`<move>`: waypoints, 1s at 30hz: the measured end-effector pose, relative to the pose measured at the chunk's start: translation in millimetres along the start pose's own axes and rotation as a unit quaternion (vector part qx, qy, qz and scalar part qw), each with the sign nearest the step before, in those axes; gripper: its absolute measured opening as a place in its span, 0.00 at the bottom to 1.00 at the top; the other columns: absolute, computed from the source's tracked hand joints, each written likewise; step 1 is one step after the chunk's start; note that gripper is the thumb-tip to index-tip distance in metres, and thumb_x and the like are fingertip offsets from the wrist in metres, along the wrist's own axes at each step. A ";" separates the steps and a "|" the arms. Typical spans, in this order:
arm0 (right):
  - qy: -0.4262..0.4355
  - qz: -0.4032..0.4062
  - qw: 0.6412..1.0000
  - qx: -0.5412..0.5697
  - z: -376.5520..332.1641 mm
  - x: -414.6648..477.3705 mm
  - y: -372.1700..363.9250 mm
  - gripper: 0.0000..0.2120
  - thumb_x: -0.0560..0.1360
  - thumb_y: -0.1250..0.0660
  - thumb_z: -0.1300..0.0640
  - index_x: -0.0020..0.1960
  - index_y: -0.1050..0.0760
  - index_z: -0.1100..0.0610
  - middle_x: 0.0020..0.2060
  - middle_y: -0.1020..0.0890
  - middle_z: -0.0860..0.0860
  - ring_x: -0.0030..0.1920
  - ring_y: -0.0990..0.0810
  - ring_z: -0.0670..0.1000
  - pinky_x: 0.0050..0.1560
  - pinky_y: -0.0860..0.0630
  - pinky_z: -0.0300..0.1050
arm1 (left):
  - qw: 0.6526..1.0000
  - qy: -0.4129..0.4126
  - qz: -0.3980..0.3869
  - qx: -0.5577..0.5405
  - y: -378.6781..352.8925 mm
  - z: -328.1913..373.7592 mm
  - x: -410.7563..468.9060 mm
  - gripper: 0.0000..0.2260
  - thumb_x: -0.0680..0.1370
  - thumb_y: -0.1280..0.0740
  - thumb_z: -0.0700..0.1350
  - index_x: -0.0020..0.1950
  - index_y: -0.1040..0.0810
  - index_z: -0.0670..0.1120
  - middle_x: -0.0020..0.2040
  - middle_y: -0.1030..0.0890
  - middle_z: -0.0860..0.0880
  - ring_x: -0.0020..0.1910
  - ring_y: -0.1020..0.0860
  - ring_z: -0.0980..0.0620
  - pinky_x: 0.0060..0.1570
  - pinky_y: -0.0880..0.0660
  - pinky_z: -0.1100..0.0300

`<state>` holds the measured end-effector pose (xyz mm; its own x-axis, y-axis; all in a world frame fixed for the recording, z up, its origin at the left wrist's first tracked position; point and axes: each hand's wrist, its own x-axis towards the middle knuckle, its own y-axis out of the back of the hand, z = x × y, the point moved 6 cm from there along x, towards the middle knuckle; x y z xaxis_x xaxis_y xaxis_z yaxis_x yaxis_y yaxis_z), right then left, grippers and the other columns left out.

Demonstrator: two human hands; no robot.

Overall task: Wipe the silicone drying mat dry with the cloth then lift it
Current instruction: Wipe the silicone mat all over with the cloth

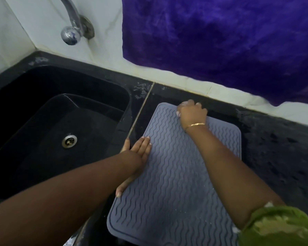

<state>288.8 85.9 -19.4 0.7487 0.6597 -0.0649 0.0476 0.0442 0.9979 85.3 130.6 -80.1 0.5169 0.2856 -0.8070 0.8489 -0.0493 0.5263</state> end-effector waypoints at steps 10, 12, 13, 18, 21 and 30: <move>0.012 0.057 0.998 0.015 -5.8 -59.7 -24.1 0.15 0.77 0.40 0.57 0.63 0.30 0.51 0.61 0.30 0.61 0.60 0.30 0.63 0.57 0.29 0.58 | 1.000 0.000 0.005 -0.007 -0.5 -0.2 0.1 0.68 0.58 0.19 0.46 0.67 0.79 0.40 0.67 0.80 0.40 0.68 0.77 0.42 0.66 0.67 0.35; -0.021 0.061 0.998 -0.008 5.8 -29.5 -17.5 0.15 0.76 0.39 0.58 0.63 0.29 0.53 0.60 0.29 0.61 0.59 0.30 0.64 0.55 0.29 0.59 | 1.000 -0.001 0.006 -0.006 -1.2 -0.5 1.0 0.69 0.58 0.19 0.46 0.67 0.79 0.41 0.67 0.80 0.40 0.68 0.77 0.42 0.65 0.67 0.34; -0.043 0.059 0.997 -0.014 10.0 -16.8 -14.3 0.16 0.75 0.36 0.59 0.63 0.29 0.54 0.60 0.29 0.62 0.59 0.29 0.64 0.54 0.28 0.60 | 1.000 -0.001 0.005 -0.006 -1.5 -0.4 1.4 0.69 0.57 0.19 0.46 0.67 0.79 0.41 0.67 0.80 0.40 0.68 0.77 0.42 0.65 0.67 0.34; -0.070 0.026 0.997 0.024 11.4 -11.3 -10.2 0.18 0.74 0.34 0.60 0.64 0.28 0.53 0.61 0.29 0.61 0.59 0.28 0.63 0.55 0.27 0.59 | 1.000 0.000 0.014 -0.013 -0.6 -1.3 0.9 0.69 0.57 0.19 0.46 0.68 0.78 0.41 0.67 0.80 0.41 0.68 0.77 0.43 0.65 0.67 0.34; -0.037 0.022 0.999 0.029 -8.6 -58.9 -17.2 0.14 0.78 0.41 0.57 0.63 0.28 0.53 0.61 0.29 0.60 0.59 0.27 0.62 0.57 0.26 0.58 | 1.000 0.001 0.025 -0.019 1.3 -1.4 0.6 0.67 0.59 0.20 0.46 0.69 0.77 0.41 0.68 0.79 0.41 0.69 0.76 0.43 0.66 0.67 0.35; 0.020 0.079 0.996 0.031 -7.6 -112.1 -24.2 0.15 0.77 0.38 0.56 0.62 0.28 0.50 0.56 0.27 0.59 0.55 0.26 0.61 0.48 0.24 0.53 | 0.999 0.013 0.031 -0.001 1.8 -2.0 -1.5 0.69 0.57 0.18 0.45 0.68 0.78 0.41 0.69 0.78 0.40 0.69 0.75 0.43 0.66 0.67 0.35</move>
<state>198.8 16.6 -36.3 0.7235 0.6839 0.0941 -0.0274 -0.1078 0.9938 85.8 132.0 -77.3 0.5662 0.3072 -0.7649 0.8144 -0.0655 0.5766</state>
